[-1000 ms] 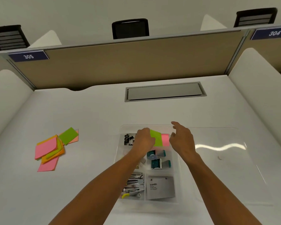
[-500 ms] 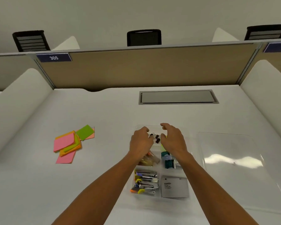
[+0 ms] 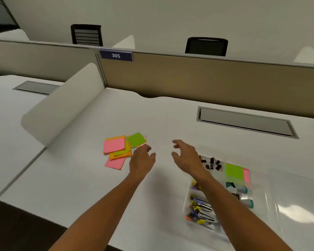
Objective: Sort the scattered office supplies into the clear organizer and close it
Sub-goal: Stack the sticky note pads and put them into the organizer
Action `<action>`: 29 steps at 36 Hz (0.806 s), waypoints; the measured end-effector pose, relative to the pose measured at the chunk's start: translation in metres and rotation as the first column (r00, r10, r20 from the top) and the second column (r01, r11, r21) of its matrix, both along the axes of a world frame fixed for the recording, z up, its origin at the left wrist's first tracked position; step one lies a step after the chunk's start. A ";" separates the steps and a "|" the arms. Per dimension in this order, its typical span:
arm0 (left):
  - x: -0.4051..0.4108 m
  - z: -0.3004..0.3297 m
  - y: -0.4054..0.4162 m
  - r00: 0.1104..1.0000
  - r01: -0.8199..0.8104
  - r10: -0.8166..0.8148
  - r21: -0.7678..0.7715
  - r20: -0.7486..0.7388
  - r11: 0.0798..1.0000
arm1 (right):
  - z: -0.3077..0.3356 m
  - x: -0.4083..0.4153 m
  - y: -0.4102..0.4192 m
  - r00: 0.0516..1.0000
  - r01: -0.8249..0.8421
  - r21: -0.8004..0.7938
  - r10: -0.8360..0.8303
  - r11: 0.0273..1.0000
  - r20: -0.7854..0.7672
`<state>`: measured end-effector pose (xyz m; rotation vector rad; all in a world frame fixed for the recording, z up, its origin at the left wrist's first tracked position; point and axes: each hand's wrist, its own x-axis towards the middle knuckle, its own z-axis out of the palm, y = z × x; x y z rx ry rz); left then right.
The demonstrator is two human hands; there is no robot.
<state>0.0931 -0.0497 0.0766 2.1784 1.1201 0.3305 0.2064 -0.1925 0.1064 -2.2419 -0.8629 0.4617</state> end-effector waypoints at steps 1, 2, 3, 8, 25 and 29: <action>-0.006 -0.002 0.010 1.000 -0.011 0.011 -0.005 0.009 1.000 | 0.000 -0.002 0.010 1.000 -0.017 -0.009 0.017 1.000 0.003; -0.011 -0.004 0.020 1.000 -0.023 0.024 -0.006 0.017 1.000 | 0.000 -0.004 0.020 1.000 -0.031 -0.019 0.031 0.999 0.004; -0.017 -0.005 0.029 0.999 -0.038 0.038 -0.005 0.022 0.999 | -0.001 -0.006 0.029 0.999 -0.043 -0.031 0.043 0.999 0.005; -0.040 -0.010 0.075 0.990 -0.138 0.138 -0.005 0.035 0.990 | -0.006 -0.013 0.075 0.996 -0.087 -0.089 0.087 0.992 -0.007; -0.069 -0.043 0.180 0.974 -0.221 0.225 -0.139 0.012 0.965 | -0.053 -0.026 0.182 0.997 -0.075 -0.256 0.066 0.964 -0.046; -0.064 -0.049 0.194 0.991 -0.136 0.135 -0.136 -0.017 0.981 | -0.061 -0.016 0.204 0.998 -0.053 -0.276 0.046 0.960 -0.033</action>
